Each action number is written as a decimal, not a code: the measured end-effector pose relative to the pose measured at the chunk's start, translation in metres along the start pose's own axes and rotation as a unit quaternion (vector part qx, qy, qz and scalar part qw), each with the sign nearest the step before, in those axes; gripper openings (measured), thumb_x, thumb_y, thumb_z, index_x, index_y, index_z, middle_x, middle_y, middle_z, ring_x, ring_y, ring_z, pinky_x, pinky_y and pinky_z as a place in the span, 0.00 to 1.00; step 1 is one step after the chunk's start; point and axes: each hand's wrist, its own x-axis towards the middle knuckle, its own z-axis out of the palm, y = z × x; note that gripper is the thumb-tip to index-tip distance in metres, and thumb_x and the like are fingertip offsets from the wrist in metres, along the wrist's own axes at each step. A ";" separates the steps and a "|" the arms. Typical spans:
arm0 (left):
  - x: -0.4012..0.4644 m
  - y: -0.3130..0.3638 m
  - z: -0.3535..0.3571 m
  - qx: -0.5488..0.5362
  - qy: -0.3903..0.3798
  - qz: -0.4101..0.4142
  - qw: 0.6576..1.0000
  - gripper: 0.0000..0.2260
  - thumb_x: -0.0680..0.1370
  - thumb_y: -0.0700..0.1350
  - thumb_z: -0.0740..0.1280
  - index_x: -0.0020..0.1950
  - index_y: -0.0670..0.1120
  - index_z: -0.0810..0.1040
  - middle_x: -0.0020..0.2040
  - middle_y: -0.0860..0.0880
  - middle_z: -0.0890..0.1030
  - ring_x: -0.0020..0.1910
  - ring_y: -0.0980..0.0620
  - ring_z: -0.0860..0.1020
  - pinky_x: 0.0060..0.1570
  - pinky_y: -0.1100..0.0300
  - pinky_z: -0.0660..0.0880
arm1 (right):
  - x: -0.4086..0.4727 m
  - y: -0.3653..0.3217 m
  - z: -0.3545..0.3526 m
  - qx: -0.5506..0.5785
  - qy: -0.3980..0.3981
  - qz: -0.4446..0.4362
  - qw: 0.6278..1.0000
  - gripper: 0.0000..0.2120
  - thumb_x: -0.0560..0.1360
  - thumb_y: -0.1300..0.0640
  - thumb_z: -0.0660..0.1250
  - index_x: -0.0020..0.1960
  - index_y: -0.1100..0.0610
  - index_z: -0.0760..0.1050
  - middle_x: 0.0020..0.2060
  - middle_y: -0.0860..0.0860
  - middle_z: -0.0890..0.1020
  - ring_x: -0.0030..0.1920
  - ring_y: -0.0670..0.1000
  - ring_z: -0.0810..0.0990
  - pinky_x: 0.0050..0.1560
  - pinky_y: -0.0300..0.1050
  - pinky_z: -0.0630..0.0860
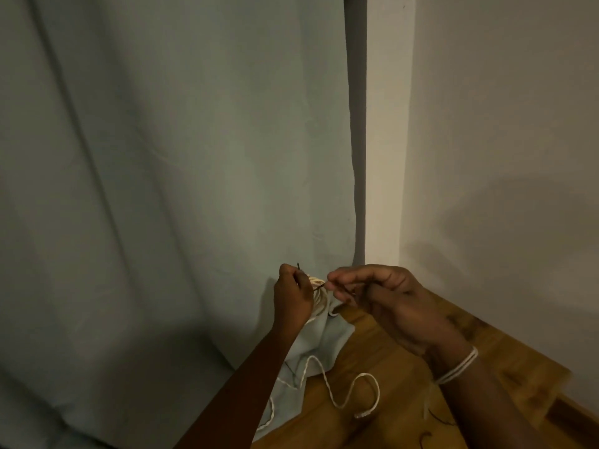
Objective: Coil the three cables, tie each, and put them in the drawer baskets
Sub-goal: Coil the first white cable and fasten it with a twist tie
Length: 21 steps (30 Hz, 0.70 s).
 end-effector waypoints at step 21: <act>-0.023 0.026 0.011 -0.023 -0.075 0.158 0.984 0.06 0.80 0.45 0.64 0.54 0.47 0.79 0.46 0.52 0.81 0.46 0.55 0.80 0.44 0.60 0.80 | 0.035 0.054 -0.031 -0.151 0.233 -0.016 0.961 0.09 0.79 0.59 0.66 0.51 0.61 0.83 0.34 0.57 0.85 0.34 0.51 0.84 0.41 0.43 0.82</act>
